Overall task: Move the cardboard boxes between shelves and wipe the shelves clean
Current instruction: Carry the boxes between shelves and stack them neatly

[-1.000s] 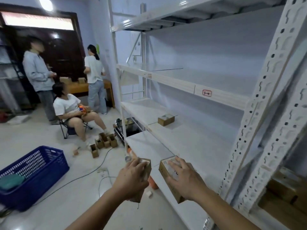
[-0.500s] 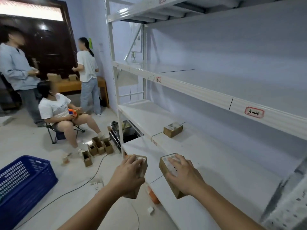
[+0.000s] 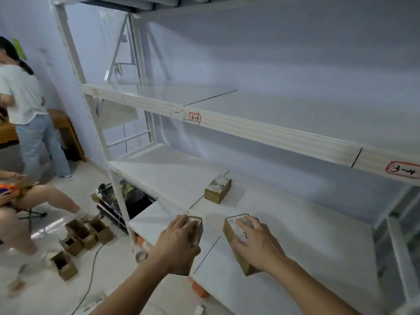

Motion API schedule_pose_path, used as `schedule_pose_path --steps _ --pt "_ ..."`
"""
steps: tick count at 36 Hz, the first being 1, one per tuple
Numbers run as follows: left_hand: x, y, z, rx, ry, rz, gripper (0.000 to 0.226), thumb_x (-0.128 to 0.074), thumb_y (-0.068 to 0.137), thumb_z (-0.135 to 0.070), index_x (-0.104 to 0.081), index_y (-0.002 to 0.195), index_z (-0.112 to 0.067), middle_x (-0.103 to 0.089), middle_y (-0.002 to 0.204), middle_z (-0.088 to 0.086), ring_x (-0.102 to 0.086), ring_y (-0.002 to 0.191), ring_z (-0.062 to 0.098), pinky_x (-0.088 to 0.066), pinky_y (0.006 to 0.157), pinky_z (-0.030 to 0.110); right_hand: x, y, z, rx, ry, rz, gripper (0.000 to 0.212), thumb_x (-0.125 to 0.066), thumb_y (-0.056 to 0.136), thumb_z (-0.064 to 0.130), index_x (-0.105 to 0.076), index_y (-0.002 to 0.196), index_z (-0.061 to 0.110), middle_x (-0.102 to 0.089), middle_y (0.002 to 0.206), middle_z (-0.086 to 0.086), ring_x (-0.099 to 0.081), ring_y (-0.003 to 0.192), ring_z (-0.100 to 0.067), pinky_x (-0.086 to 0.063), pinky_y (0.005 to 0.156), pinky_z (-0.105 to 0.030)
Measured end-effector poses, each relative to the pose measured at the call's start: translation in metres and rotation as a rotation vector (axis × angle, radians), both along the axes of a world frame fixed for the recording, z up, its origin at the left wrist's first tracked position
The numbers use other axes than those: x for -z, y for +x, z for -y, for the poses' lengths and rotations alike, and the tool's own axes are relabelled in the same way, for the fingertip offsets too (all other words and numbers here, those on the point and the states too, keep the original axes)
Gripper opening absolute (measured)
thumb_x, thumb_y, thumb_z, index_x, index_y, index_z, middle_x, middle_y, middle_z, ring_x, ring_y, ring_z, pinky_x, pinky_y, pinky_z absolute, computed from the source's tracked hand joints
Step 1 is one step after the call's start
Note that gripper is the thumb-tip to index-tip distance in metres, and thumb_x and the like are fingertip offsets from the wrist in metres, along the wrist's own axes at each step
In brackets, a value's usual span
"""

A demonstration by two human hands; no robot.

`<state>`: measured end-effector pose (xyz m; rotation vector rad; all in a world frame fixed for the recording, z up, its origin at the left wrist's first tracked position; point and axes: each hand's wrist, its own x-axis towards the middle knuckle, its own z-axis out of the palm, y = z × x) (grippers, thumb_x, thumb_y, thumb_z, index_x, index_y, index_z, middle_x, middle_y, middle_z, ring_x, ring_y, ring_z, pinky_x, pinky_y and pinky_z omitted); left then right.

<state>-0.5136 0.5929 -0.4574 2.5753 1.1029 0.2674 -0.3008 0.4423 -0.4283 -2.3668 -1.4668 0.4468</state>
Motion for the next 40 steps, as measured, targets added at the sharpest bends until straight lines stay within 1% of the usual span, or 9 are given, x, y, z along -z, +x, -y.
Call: schedule_pose_path --steps 3,10,14,18,22,26,32,36,40 --pt "0.01 0.021 -0.023 0.061 0.002 -0.02 0.049 -0.045 0.074 -0.054 -0.047 0.123 -0.043 -0.041 0.122 -0.018 -0.046 0.119 0.013 -0.05 0.09 0.036 0.015 0.014 -0.014 0.066 0.004 0.007 0.065 -0.044 0.094 0.065 -0.035 0.154 0.04 -0.017 0.164 0.017 -0.026 0.145 -0.015 -0.044 0.108 -0.037" --pt "0.031 0.078 -0.075 0.183 -0.037 0.003 0.055 -0.04 0.07 -0.055 -0.047 0.121 -0.036 -0.044 0.122 -0.015 -0.047 0.118 0.016 -0.05 0.088 0.035 0.041 0.053 -0.058 0.198 0.018 -0.021 0.071 -0.034 0.089 0.078 -0.037 0.151 0.043 -0.02 0.162 0.019 -0.028 0.144 -0.015 -0.043 0.108 -0.04" --pt "0.04 0.12 -0.1 0.199 -0.056 0.026 0.059 -0.047 0.069 -0.054 -0.048 0.126 -0.04 -0.046 0.125 -0.016 -0.047 0.122 0.017 -0.048 0.096 0.037 0.049 0.078 -0.089 0.226 0.01 -0.024 0.067 -0.041 0.094 0.07 -0.038 0.153 0.038 -0.021 0.161 0.016 -0.029 0.142 -0.017 -0.043 0.106 -0.036" --pt "0.042 0.166 -0.117 0.251 -0.092 0.0 0.069 -0.057 0.07 -0.052 -0.045 0.136 -0.037 -0.041 0.148 -0.011 -0.039 0.137 0.02 -0.044 0.104 0.041 0.055 0.1 -0.112 0.263 -0.005 -0.007 0.063 -0.049 0.097 0.058 -0.036 0.154 0.035 -0.021 0.162 0.012 -0.031 0.141 -0.02 -0.045 0.104 -0.038" --pt "0.053 0.212 -0.131 0.277 -0.089 0.039 0.059 -0.054 0.074 -0.053 -0.047 0.13 -0.037 -0.03 0.161 -0.004 -0.034 0.146 0.025 -0.042 0.11 0.049 0.063 0.122 -0.13 0.339 0.007 -0.017 0.061 -0.054 0.097 0.055 -0.039 0.152 0.034 -0.021 0.162 0.01 -0.032 0.141 -0.023 -0.044 0.104 -0.039" --pt "0.061 0.252 -0.144 0.287 -0.1 0.013 0.068 -0.046 0.068 -0.058 -0.046 0.133 -0.036 -0.041 0.149 -0.003 -0.035 0.143 0.025 -0.039 0.111 0.049 0.08 0.142 -0.147 0.443 0.024 -0.066 0.064 -0.059 0.093 0.056 -0.041 0.151 0.033 -0.021 0.164 0.003 -0.032 0.143 -0.028 -0.043 0.108 -0.042" --pt "0.085 0.292 -0.157 0.345 -0.102 -0.084 0.069 -0.06 0.085 -0.053 -0.036 0.147 -0.035 -0.026 0.161 0.004 -0.021 0.152 0.028 -0.026 0.12 0.053 0.112 0.16 -0.165 0.601 -0.005 -0.1 0.07 -0.061 0.093 0.055 -0.037 0.153 0.026 -0.019 0.164 -0.005 -0.031 0.143 -0.034 -0.038 0.114 -0.044" --pt "0.099 0.308 -0.163 0.377 -0.11 -0.155 0.07 -0.048 0.094 -0.058 -0.028 0.155 -0.031 -0.011 0.169 0.008 -0.004 0.157 0.029 -0.017 0.124 0.053 0.131 0.163 -0.176 0.64 -0.049 -0.093 0.061 -0.053 0.1 0.048 -0.035 0.155 0.028 -0.012 0.167 -0.004 -0.028 0.142 -0.033 -0.037 0.114 -0.043" --pt "0.109 0.314 -0.167 0.435 -0.051 -0.209 0.068 -0.037 0.104 -0.05 -0.013 0.161 -0.023 0.003 0.171 0.016 0.009 0.158 0.031 -0.005 0.127 0.051 0.141 0.162 -0.185 0.623 -0.058 -0.04 0.054 -0.045 0.106 0.034 -0.031 0.158 0.028 -0.007 0.168 -0.007 -0.02 0.147 -0.034 -0.034 0.117 -0.041"
